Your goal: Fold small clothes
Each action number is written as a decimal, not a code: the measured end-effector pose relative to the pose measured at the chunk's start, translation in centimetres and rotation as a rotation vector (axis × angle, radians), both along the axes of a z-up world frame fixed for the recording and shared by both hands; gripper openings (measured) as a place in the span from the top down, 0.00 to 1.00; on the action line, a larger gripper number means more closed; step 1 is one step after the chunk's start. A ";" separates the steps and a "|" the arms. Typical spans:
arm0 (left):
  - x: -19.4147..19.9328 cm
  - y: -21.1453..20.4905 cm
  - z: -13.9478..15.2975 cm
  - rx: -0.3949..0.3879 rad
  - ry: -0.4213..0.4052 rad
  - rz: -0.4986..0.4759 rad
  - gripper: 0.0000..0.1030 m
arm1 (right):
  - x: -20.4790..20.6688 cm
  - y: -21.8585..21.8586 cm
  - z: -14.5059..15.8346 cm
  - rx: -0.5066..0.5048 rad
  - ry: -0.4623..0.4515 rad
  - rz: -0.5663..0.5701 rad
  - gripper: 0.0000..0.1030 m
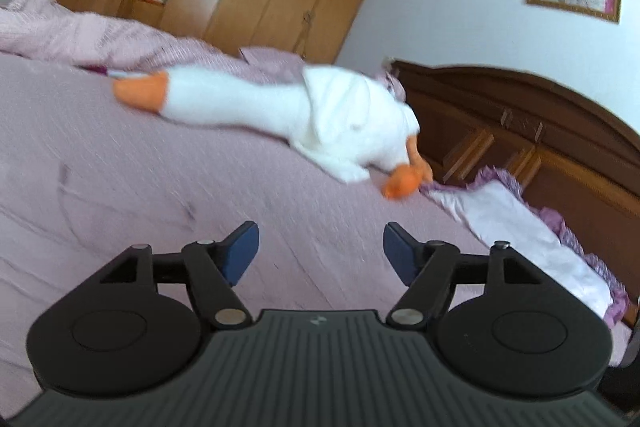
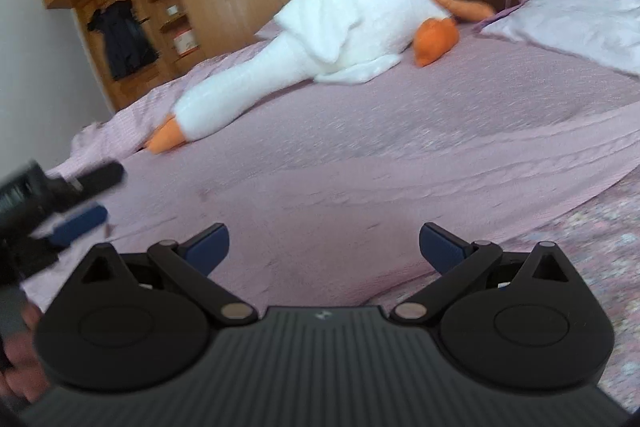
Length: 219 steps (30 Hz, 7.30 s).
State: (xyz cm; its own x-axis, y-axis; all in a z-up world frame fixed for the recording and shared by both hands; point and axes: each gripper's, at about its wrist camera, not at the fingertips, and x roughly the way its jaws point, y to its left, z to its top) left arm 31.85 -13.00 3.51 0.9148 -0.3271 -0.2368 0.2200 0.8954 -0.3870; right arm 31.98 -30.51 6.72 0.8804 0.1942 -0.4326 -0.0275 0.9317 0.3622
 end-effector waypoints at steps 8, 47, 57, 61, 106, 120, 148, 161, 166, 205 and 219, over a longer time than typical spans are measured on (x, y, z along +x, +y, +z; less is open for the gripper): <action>-4.5 13.4 3.5 0.158 -0.029 0.217 0.37 | 0.5 4.2 0.7 -0.015 -0.029 0.194 0.29; 6.5 26.5 -4.6 0.377 0.360 0.410 0.75 | 1.9 10.3 -1.9 -0.098 0.078 0.369 0.87; -2.7 27.2 -0.9 0.289 0.304 0.389 0.75 | 1.7 10.2 -1.8 -0.092 0.068 0.357 0.87; -8.0 25.5 -1.4 0.308 0.316 0.371 0.75 | 1.4 10.2 -1.6 -0.095 0.061 0.355 0.87; -11.8 23.8 1.1 0.409 0.267 0.533 0.24 | 1.5 9.3 -2.2 -0.078 0.046 0.318 0.83; -6.0 22.4 -2.1 0.513 0.397 0.544 0.74 | -0.1 3.2 1.4 -0.032 -0.040 0.159 0.31; -14.5 13.8 -0.3 0.384 0.072 0.322 0.25 | -4.3 -23.6 -3.5 0.293 0.040 -0.389 0.26; -10.0 20.3 -0.7 0.332 0.086 0.446 0.24 | 2.0 -31.0 -5.4 0.536 0.074 -0.521 0.37; -9.6 22.0 -1.2 0.294 0.118 0.478 0.24 | 2.6 -32.3 -5.8 0.521 0.018 -0.541 0.37; -8.8 22.6 -1.4 0.302 0.184 0.524 0.17 | 7.2 -9.3 4.1 -0.334 -0.143 -0.249 0.90; -9.7 25.9 3.5 0.178 0.186 0.419 0.17 | 9.6 9.5 11.6 -0.411 -0.205 -0.047 0.90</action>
